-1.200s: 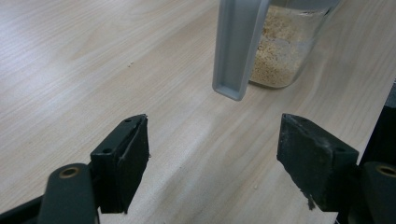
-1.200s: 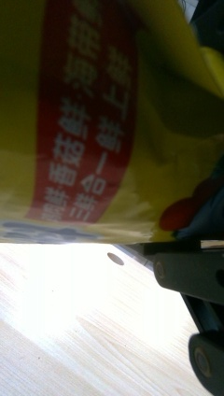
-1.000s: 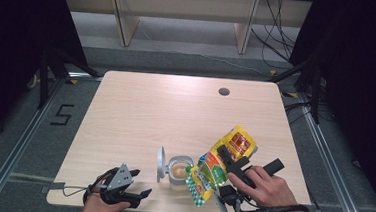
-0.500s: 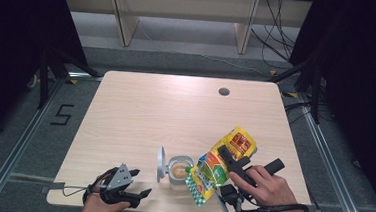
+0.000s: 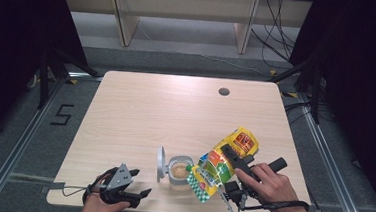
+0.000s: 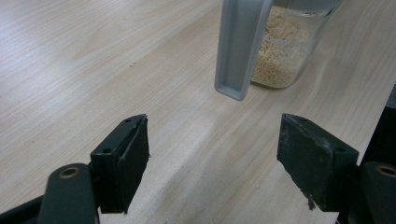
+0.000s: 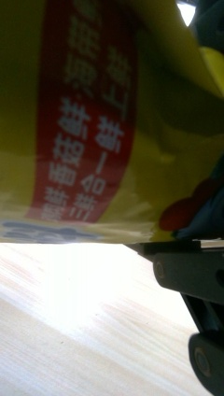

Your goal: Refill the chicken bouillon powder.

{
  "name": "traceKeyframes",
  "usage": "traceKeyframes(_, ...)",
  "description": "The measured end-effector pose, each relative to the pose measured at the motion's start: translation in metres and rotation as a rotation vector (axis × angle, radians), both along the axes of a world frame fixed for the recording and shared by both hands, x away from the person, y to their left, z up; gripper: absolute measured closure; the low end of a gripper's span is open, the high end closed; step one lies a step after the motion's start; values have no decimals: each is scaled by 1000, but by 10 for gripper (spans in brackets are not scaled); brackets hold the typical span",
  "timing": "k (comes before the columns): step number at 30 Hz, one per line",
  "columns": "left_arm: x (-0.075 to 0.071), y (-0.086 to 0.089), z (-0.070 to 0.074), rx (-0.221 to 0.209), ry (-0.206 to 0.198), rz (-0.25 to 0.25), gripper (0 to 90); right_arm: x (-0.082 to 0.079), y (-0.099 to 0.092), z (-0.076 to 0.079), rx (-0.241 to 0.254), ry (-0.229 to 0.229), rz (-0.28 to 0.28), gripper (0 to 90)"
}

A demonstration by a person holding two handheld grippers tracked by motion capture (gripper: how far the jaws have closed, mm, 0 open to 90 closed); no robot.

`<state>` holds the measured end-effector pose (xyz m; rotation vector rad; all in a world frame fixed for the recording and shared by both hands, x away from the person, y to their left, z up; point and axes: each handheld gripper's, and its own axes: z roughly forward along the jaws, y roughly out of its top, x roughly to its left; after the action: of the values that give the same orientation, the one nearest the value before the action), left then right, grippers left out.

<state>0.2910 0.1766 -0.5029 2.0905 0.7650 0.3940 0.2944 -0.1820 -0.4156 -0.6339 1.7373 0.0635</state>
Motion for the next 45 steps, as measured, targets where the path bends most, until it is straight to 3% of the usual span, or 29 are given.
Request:
traceKeyframes(4, 0, -1, 0, -7, 2, 6, 251, 0, -2, -2, 21, 26, 3, 516)
traceKeyframes(6, 2, 1, 0, 21, -17, -16, 251, 2, -2, -1, 38, 42, 13, 516)
traceKeyframes(7, 2, 1, 0, 17, -15, -13, 251, 1, -4, -3, 71, 58, -1, 517)
traceKeyframes(8, 1, 1, 1, 22, -7, -17, 251, 4, -3, 0, 52, 57, 18, 517)
traceKeyframes(9, 0, 0, 0, 9, 5, 1, 251, 4, -5, -1, 73, 69, 15, 517)
traceKeyframes(12, 1, 0, 0, 11, -15, -8, 251, 6, -9, -2, 130, 113, 5, 518)
traceKeyframes(15, 0, -1, -1, -11, 4, 7, 251, 8, -11, 1, 165, 125, 37, 519)
traceKeyframes(16, 0, 0, 0, 9, -1, -4, 251, 9, -11, 1, 178, 135, 46, 519)
traceKeyframes(17, 0, 0, 0, 2, 0, 2, 251, 8, -13, -2, 217, 170, 10, 519)
traceKeyframes(18, 0, 0, 0, 1, -1, 2, 251, 10, -12, 0, 193, 152, 44, 519)
traceKeyframes(22, 0, 0, 0, 6, 2, -1, 251, 12, -15, -7, 262, 220, 44, 521)
traceKeyframes(23, 0, 0, 0, 10, -1, -6, 251, 12, -15, -5, 248, 217, 47, 522)
traceKeyframes(24, 0, 0, 0, 16, -3, -5, 251, 12, -17, -9, 292, 253, 34, 523)
traceKeyframes(25, 0, 0, 0, 15, 0, -4, 251, 13, -16, -8, 273, 241, 58, 523)
traceKeyframes(28, 1, 1, 1, 27, -13, -22, 251, 17, -18, -13, 311, 289, 49, 525)
traceKeyframes(30, 1, 0, 1, 19, -9, -19, 251, 17, -21, -18, 375, 333, 22, 528)
traceKeyframes(31, 0, 0, 0, 19, -5, -6, 251, 19, -21, -16, 347, 326, 41, 529)
traceKeyframes(32, 0, 0, 0, 17, -2, -5, 251, 18, -24, -21, 420, 367, 13, 535)
traceKeyframes(33, 0, 0, 0, 17, -2, -5, 251, 24, -22, -17, 352, 337, 84, 539)
traceKeyframes(35, 0, 0, 1, 15, -5, -12, 251, 21, -27, -21, 415, 381, 31, 541)
traceKeyframes(36, 1, 0, 1, 20, -11, -19, 251, 23, -26, -19, 376, 358, 61, 542)
traceKeyframes(37, 1, 0, 1, 18, -8, -18, 251, 23, -28, -24, 430, 393, 35, 544)
traceKeyframes(39, 0, 0, 0, 14, -1, -10, 251, 26, -28, -26, 418, 403, 60, 546)
traceKeyframes(40, 0, 0, 0, 11, 0, -12, 251, 24, -30, -29, 462, 431, 29, 547)
traceKeyframes(41, 0, 0, 0, 13, -3, -10, 251, 26, -30, -27, 438, 418, 52, 548)
traceKeyframes(42, 1, 0, 1, 21, -9, -15, 251, 26, -31, -29, 470, 440, 48, 548)
traceKeyframes(43, 0, 0, 0, 17, -6, -10, 251, 28, -30, -29, 466, 432, 78, 550)
traceKeyframes(44, 0, 0, 0, 12, -3, -11, 251, 28, -31, -28, 466, 427, 72, 550)
traceKeyframes(45, 1, 0, 1, 19, -17, -21, 251, 25, -33, -29, 512, 450, 37, 551)
